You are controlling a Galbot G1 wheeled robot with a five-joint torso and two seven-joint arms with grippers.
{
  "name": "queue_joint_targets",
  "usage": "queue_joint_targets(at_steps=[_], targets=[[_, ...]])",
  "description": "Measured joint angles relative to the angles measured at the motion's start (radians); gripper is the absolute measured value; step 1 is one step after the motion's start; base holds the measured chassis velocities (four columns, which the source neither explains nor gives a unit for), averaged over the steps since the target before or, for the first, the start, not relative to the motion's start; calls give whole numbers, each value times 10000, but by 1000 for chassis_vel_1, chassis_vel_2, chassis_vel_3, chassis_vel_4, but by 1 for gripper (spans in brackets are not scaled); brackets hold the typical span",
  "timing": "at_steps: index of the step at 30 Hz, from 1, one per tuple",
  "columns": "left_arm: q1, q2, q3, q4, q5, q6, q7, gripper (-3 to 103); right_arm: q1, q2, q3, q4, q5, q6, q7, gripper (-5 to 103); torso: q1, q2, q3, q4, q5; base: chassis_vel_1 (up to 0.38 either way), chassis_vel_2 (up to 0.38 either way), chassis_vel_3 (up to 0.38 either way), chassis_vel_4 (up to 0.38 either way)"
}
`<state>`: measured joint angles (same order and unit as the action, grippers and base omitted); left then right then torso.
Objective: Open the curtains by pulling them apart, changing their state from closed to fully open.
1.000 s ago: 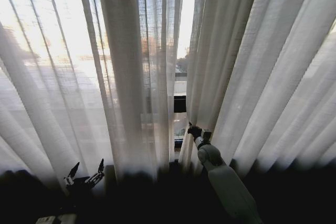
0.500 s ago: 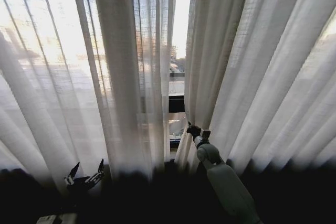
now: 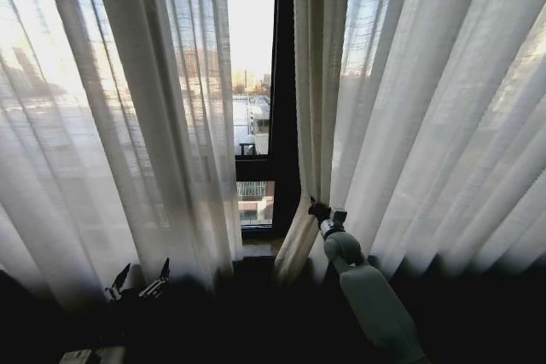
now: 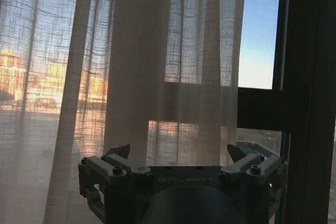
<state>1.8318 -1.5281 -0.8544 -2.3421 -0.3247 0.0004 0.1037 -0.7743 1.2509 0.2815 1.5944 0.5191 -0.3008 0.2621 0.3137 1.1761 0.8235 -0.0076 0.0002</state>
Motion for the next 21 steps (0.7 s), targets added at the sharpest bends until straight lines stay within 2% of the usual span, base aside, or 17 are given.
queue_joint_targets(at_steps=[21], targets=[[232, -24, 29, -124, 10, -169, 20, 100, -103, -94, 361, 102, 49, 18, 2, 0, 3, -1, 0, 1, -3, -356, -357, 347, 357]])
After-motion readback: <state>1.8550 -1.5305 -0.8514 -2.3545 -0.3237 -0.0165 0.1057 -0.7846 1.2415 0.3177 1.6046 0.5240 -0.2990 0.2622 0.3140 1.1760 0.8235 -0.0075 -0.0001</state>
